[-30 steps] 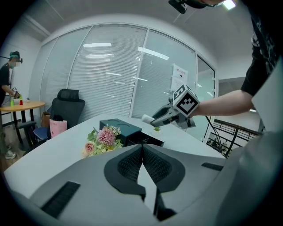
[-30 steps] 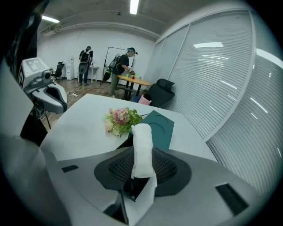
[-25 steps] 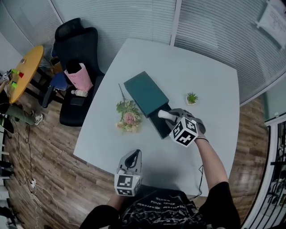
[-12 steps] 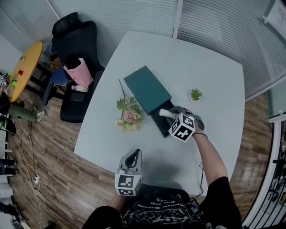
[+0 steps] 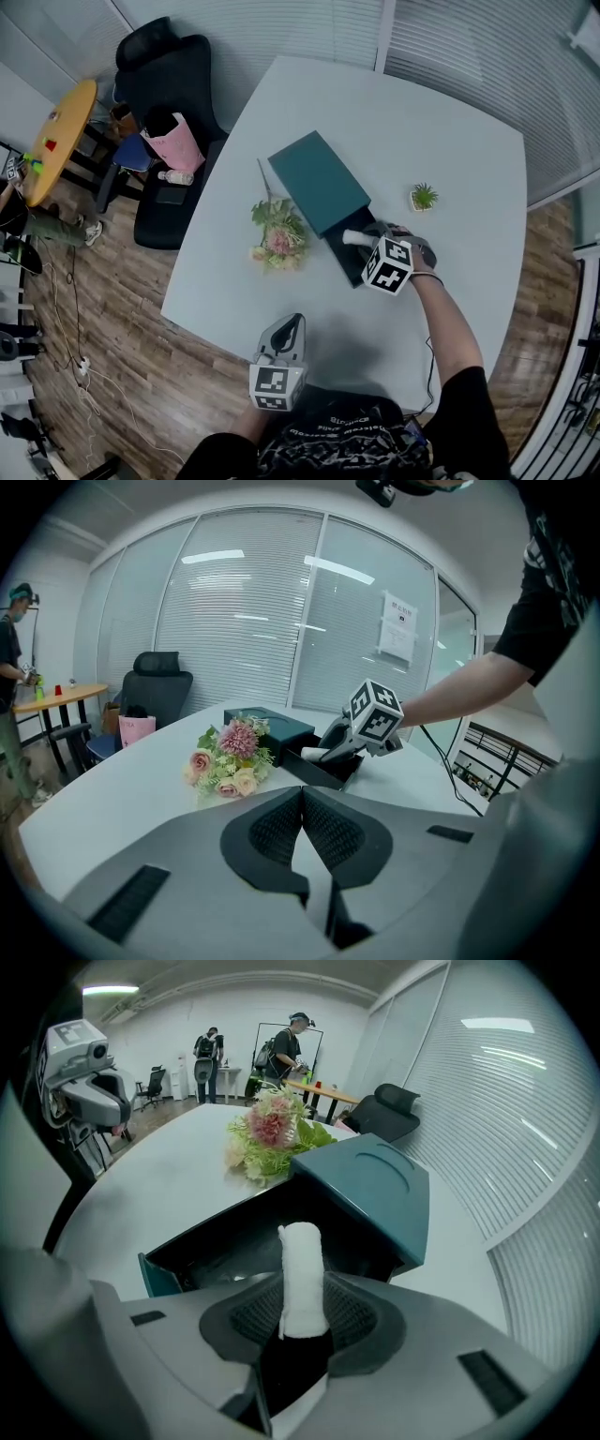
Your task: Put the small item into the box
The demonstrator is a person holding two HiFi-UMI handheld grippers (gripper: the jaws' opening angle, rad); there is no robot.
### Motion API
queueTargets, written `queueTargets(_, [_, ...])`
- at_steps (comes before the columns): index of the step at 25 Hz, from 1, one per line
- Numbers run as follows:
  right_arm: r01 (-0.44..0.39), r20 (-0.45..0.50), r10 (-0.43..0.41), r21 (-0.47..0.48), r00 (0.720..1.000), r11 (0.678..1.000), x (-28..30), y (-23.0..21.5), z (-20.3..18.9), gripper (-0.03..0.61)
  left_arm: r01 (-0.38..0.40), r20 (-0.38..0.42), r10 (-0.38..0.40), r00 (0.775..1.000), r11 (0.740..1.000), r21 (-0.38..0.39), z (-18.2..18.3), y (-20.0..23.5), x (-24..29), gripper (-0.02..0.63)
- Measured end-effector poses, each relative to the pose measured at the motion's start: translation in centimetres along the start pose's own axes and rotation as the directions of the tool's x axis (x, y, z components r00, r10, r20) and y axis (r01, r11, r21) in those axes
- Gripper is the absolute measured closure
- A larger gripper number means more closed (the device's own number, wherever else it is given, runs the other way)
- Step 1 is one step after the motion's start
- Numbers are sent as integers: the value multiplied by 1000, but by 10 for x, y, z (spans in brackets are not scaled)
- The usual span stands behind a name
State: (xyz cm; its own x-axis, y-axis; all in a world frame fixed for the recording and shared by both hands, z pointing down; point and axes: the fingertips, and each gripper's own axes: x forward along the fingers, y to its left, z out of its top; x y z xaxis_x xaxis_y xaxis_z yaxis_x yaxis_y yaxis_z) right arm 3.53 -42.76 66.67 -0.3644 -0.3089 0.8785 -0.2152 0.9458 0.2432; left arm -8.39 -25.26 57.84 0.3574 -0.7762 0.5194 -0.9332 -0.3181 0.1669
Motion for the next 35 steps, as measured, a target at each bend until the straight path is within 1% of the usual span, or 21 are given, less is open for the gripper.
queueTargets(5, [4, -48, -9, -93, 999, 996, 3, 3, -3, 437, -7, -1, 7, 1000, 1000, -1, 0, 0, 0, 595])
queueTargets(10, [15, -49, -18, -60, 999, 998, 7, 3, -7, 433, -5, 4, 5, 1000, 1000, 0, 0, -1, 1, 595])
queueTargets(15, [8, -45, -9, -36, 999, 999, 8, 3, -7, 416, -19, -6, 18, 1000, 1000, -15, -5, 4, -1, 595])
queueTargets(17, [-1, -23, 1, -2, 1000, 1000, 7, 4, -5, 385, -23, -6, 23, 1000, 1000, -8, -5, 5, -3, 595])
queueTargets(19, [-18, 13, 17, 47, 1000, 999, 3, 6, -2, 304, -24, -2, 24, 1000, 1000, 12, -5, 5, -6, 595])
queueTargets(21, [-20, 45, 16, 84, 999, 996, -3, 6, 3, 281, -22, 0, 22, 1000, 999, 24, -5, 6, -7, 595])
queueTargets(25, [-1, 120, -16, 139, 993, 990, -21, 1, 15, 286, -12, 5, 12, 1000, 1000, 16, -7, 4, -6, 595])
queueTargets(30, [29, 190, -68, 198, 979, 980, -58, -1, 25, 285, 25, 28, -26, 999, 999, 37, -1, -8, -9, 595])
queueTargets(35, [81, 262, -154, 269, 953, 960, -99, 1, 31, 284, 59, 59, -62, 996, 997, 58, 7, -19, -15, 595])
